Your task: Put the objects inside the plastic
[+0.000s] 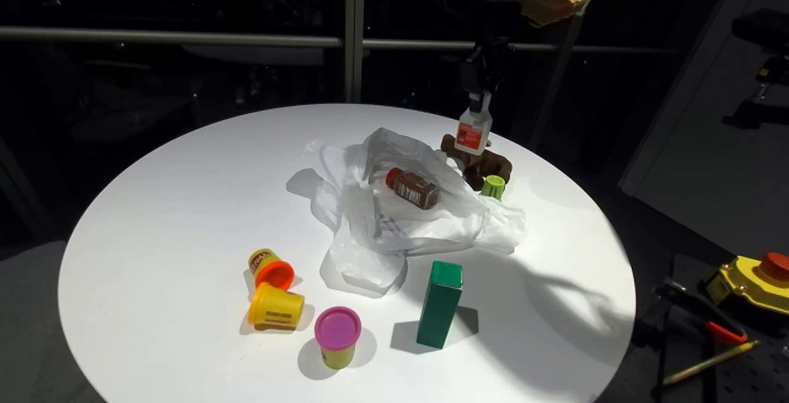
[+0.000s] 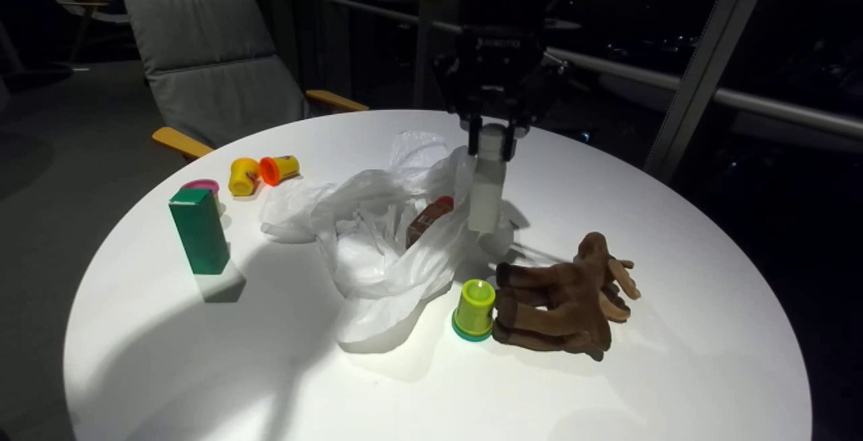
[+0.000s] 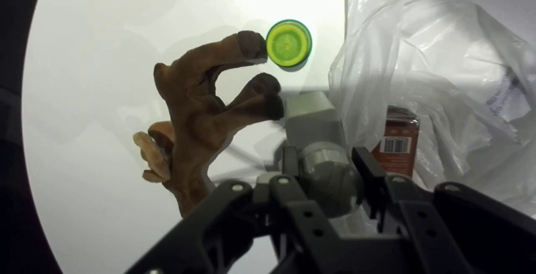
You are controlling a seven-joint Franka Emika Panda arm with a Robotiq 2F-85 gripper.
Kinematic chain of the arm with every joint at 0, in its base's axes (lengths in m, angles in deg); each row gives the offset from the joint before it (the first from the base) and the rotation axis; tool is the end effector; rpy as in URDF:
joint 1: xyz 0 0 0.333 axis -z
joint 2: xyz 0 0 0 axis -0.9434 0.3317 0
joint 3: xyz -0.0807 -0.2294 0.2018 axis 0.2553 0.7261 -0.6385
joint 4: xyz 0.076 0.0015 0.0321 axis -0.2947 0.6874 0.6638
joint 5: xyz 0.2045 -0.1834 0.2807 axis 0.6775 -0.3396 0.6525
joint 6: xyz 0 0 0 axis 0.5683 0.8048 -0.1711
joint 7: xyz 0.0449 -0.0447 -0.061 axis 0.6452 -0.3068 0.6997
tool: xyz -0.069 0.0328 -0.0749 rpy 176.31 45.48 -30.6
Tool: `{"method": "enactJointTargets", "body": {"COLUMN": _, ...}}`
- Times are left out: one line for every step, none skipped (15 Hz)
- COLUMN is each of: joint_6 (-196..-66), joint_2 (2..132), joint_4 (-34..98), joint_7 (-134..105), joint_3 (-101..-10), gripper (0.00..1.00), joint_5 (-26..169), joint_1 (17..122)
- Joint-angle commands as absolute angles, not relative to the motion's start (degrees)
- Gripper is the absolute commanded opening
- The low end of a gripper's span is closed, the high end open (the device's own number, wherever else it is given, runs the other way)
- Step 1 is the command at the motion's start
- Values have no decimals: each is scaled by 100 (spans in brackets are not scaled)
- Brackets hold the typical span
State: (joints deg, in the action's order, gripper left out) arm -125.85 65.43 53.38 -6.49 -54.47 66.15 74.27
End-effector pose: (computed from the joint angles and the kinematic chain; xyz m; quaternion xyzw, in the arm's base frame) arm 0.5938 -0.0935 0.3329 0.9978 0.0024 -0.0028 0.0661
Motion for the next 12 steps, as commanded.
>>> {"method": "enactJointTargets", "body": {"joint_6": -12100, "joint_2": 6055, "joint_4": 5431, "joint_7": -767, "joint_3": -5633, "gripper": 12, "joint_5": 6554, "joint_1": 7213}}
{"method": "enactJointTargets", "body": {"joint_6": -12086, "joint_2": 6060, "joint_4": 5409, "joint_7": -720, "joint_3": -5701, "gripper": 12, "joint_5": 6579, "joint_1": 7168}}
{"method": "enactJointTargets", "body": {"joint_6": -12084, "joint_2": 6141, "joint_4": 5356, "joint_7": -657, "joint_3": -5771, "gripper": 12, "joint_5": 6624, "joint_1": 7131}}
{"method": "enactJointTargets", "body": {"joint_6": -12083, "joint_2": 6232, "joint_4": 5292, "joint_7": -676, "joint_3": -5826, "gripper": 12, "joint_5": 6620, "joint_1": 7089}}
{"method": "enactJointTargets", "body": {"joint_6": -12183, "joint_2": 6397, "joint_4": 5213, "joint_7": -713, "joint_3": -5860, "gripper": 12, "joint_5": 6560, "joint_1": 7053}}
{"method": "enactJointTargets", "body": {"joint_6": -12288, "joint_2": 6491, "joint_4": 5186, "joint_7": -787, "joint_3": -5879, "gripper": 12, "joint_5": 6495, "joint_1": 7014}}
{"method": "enactJointTargets", "body": {"joint_6": -12312, "joint_2": 6702, "joint_4": 5080, "joint_7": -781, "joint_3": -5899, "gripper": 12, "joint_5": 6549, "joint_1": 7003}}
{"method": "enactJointTargets", "body": {"joint_6": -12352, "joint_2": 6815, "joint_4": 5034, "joint_7": -787, "joint_3": -5912, "gripper": 12, "joint_5": 6560, "joint_1": 6981}}
{"method": "enactJointTargets", "body": {"joint_6": -12430, "joint_2": 6992, "joint_4": 4942, "joint_7": -771, "joint_3": -5938, "gripper": 12, "joint_5": 6620, "joint_1": 6967}}
{"method": "enactJointTargets", "body": {"joint_6": -12495, "joint_2": 7133, "joint_4": 4867, "joint_7": -769, "joint_3": -5950, "gripper": 12, "joint_5": 6644, "joint_1": 6960}}
{"method": "enactJointTargets", "body": {"joint_6": -12562, "joint_2": 7297, "joint_4": 4745, "joint_7": -774, "joint_3": -5981, "gripper": 12, "joint_5": 6703, "joint_1": 6948}}
{"method": "enactJointTargets", "body": {"joint_6": -12621, "joint_2": 7433, "joint_4": 4657, "joint_7": -784, "joint_3": -5991, "gripper": 12, "joint_5": 6720, "joint_1": 6940}}
